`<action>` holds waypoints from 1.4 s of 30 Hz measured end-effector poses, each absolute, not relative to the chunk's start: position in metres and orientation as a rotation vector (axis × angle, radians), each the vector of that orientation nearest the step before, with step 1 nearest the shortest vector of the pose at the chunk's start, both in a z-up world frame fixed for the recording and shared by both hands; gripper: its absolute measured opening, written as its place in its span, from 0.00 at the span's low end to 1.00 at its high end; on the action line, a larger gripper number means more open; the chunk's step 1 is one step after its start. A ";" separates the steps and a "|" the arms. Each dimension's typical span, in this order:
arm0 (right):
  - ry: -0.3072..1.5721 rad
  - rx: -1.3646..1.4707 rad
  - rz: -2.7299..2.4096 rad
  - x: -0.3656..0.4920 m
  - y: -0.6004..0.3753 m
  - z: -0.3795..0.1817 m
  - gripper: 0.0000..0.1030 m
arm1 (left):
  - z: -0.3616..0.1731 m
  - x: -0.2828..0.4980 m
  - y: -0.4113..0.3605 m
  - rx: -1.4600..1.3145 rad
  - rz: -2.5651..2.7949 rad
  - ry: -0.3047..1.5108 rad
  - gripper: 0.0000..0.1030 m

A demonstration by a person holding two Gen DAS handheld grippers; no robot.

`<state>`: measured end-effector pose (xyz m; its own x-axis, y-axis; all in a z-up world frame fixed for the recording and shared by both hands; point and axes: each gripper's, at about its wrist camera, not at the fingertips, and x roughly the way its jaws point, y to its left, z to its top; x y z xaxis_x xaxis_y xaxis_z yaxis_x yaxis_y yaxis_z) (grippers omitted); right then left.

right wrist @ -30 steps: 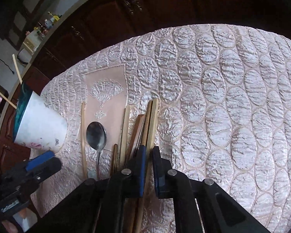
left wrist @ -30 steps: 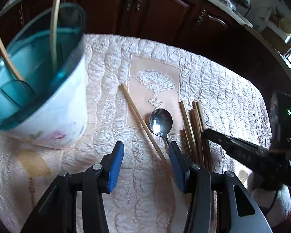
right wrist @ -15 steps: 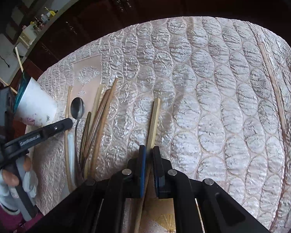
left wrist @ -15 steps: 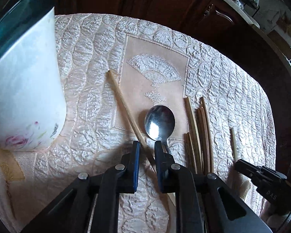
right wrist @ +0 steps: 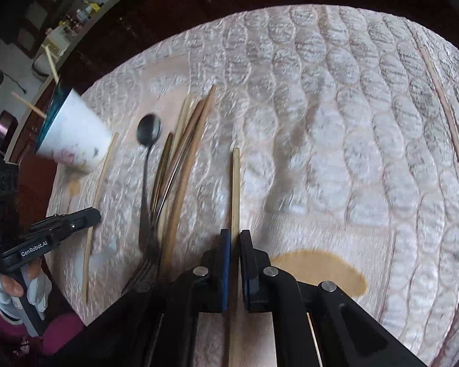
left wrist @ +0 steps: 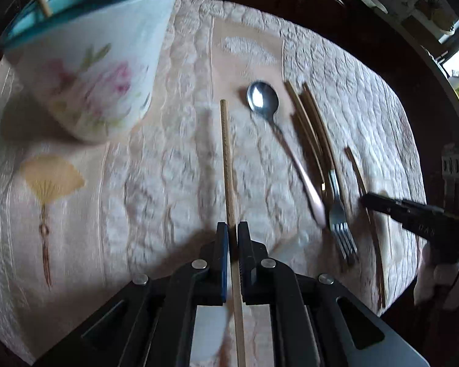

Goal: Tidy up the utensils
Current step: 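Grasp another chopstick with the right tool while the left tool grasps one, then carry both held chopsticks up over the cup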

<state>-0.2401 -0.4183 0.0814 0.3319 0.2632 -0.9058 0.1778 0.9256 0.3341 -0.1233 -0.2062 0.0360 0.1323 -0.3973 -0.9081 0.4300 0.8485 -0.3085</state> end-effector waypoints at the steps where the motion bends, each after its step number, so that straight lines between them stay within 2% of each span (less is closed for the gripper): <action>1: 1.243 0.399 0.055 -0.241 -0.416 0.083 0.11 | 0.036 -0.127 -0.205 0.036 -0.605 1.312 0.06; 2: 1.235 0.392 0.044 -0.241 -0.415 0.084 0.11 | 0.037 -0.131 -0.204 0.049 -0.608 1.317 0.06; 4: 1.222 0.398 0.031 -0.238 -0.415 0.087 0.17 | 0.042 -0.134 -0.203 0.067 -0.606 1.306 0.06; 8: 1.212 0.397 0.002 -0.219 -0.427 0.089 0.17 | 0.053 -0.124 -0.213 0.106 -0.589 1.242 0.08; 10: 1.217 0.393 0.001 -0.211 -0.428 0.088 0.17 | 0.055 -0.109 -0.225 0.125 -0.582 1.221 0.16; 12: 1.225 0.381 0.006 -0.203 -0.427 0.085 0.17 | 0.054 -0.099 -0.235 0.157 -0.561 1.199 0.19; 20: 1.242 0.339 0.036 -0.178 -0.417 0.077 0.18 | 0.035 -0.064 -0.268 0.250 -0.504 1.198 0.21; 21: 1.238 0.332 0.038 -0.173 -0.413 0.075 0.15 | 0.034 -0.061 -0.271 0.251 -0.500 1.195 0.21; 22: 1.231 0.326 0.034 -0.172 -0.412 0.075 0.08 | 0.033 -0.058 -0.273 0.253 -0.499 1.192 0.21; 24: 1.217 0.326 0.041 -0.169 -0.409 0.075 0.07 | 0.034 -0.053 -0.275 0.245 -0.509 1.199 0.17; 25: 1.208 0.329 0.048 -0.170 -0.408 0.077 0.07 | 0.036 -0.053 -0.273 0.229 -0.528 1.208 0.06; 42: 0.888 0.322 0.122 -0.225 -0.392 0.216 0.07 | 0.170 -0.105 -0.181 -0.001 -0.689 0.986 0.05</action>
<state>-0.2247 -0.3923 0.2163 0.6280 0.2366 -0.7414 0.0281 0.9452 0.3254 -0.1052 -0.1810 0.1704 0.3598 -0.5347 -0.7647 0.5342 0.7900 -0.3010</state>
